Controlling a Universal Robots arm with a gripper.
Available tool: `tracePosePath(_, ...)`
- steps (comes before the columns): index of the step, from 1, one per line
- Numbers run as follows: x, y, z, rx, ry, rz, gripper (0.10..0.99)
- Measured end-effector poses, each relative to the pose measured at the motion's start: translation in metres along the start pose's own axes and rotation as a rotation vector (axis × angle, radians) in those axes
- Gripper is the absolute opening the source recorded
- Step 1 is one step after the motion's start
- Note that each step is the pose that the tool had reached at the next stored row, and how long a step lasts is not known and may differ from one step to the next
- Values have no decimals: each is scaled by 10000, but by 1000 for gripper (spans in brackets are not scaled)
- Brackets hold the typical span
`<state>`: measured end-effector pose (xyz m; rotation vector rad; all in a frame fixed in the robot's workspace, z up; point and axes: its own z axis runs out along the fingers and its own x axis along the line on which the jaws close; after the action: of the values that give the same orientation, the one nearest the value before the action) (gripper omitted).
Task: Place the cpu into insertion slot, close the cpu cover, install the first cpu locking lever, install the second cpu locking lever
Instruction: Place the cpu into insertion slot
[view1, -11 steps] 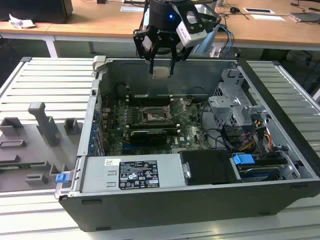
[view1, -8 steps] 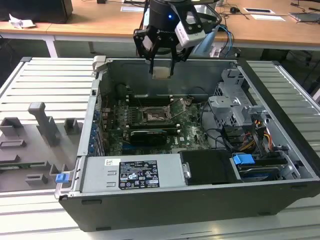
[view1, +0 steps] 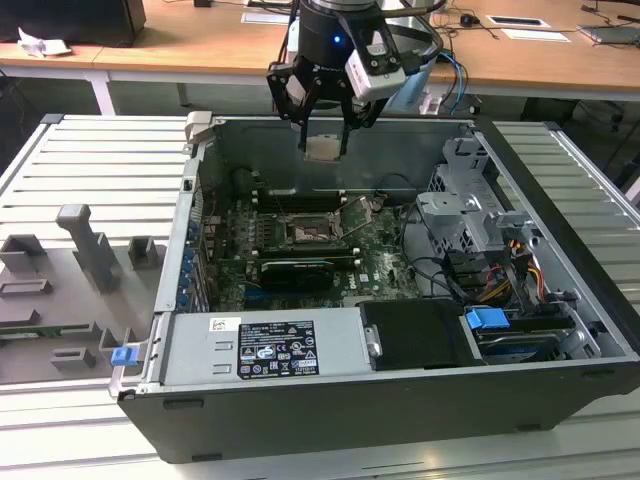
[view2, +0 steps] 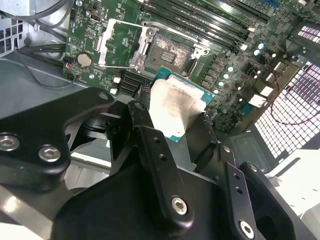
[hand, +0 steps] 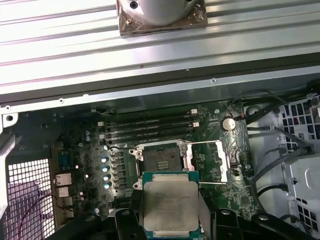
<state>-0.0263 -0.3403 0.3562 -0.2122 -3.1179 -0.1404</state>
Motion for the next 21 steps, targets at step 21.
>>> tracePosePath(21,-1,-3,36,-27,-120,1346,525)
